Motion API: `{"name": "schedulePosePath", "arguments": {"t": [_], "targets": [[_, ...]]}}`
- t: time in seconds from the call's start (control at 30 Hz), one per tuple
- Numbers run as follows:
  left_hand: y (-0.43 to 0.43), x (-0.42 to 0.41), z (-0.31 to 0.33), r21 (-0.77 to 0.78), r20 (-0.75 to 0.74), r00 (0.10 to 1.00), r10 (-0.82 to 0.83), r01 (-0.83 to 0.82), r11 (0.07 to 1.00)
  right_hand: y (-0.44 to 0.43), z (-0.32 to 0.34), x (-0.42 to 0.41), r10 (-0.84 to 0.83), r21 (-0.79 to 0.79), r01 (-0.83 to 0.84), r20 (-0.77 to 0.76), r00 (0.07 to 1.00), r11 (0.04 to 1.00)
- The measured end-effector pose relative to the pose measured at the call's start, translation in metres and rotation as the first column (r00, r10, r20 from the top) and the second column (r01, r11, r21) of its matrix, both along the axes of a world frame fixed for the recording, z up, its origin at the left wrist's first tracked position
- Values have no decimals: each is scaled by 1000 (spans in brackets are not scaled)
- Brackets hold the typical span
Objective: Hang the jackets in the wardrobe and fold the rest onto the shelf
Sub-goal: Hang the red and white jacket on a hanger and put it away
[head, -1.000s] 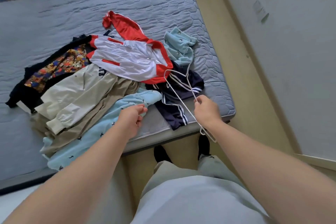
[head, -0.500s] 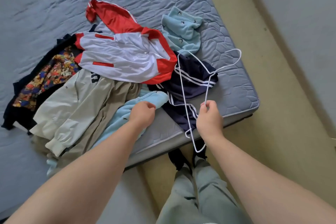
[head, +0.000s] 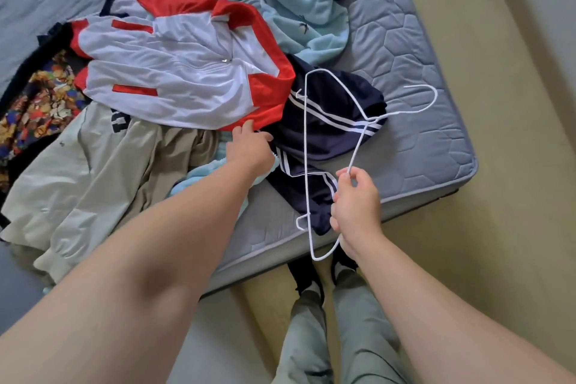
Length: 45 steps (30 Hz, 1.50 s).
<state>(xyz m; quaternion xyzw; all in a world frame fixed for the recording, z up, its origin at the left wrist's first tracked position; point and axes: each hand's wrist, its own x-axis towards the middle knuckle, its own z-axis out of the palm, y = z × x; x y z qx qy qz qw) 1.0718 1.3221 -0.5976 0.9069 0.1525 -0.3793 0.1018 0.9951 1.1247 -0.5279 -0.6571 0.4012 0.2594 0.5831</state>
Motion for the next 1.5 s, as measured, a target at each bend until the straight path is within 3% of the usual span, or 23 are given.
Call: {"name": "schedulePosePath", "arguments": {"t": [0.17,0.27,0.43,0.53,0.7,0.8,0.97,1.1,1.2,1.3,1.4,1.5], "targets": [[-3,35,-40,109,-150,982,-117,134,985,-4,-21,6,-39,64,39,3,999,997],[3,42,-54,165,-188,980,-63,95,982,-7,-26,10,-56,79,57,-12,998,995],[1,33,-39,163,111,992,-67,48,986,-6,-20,12,-16,52,17,-21,1000,998],[8,27,-4,135,290,954,79,-122,983,0,1,13,6,43,-5,-43,999,999],[41,12,79,31,397,888,231,-265,964,16,61,18,79,112,-72,-62,995,991],[54,-8,138,-109,472,797,377,-372,922,26,103,16,161,119,-152,-66,985,981],[54,-63,230,-423,565,659,497,-285,860,47,170,0,218,289,-161,-180,959,944],[29,-102,290,-625,511,604,612,-227,747,63,210,-31,161,452,-40,-234,959,891],[13,-130,327,-716,440,639,631,-174,676,73,231,-55,54,582,86,-219,974,809],[10,-161,355,-803,305,713,631,-164,574,79,249,-71,-35,571,118,-155,987,812],[20,-183,369,-866,129,799,588,-198,459,79,270,-82,29,536,13,-69,997,844],[38,-191,374,-778,-50,896,441,-312,545,74,287,-93,119,364,-111,1,993,925]]}}
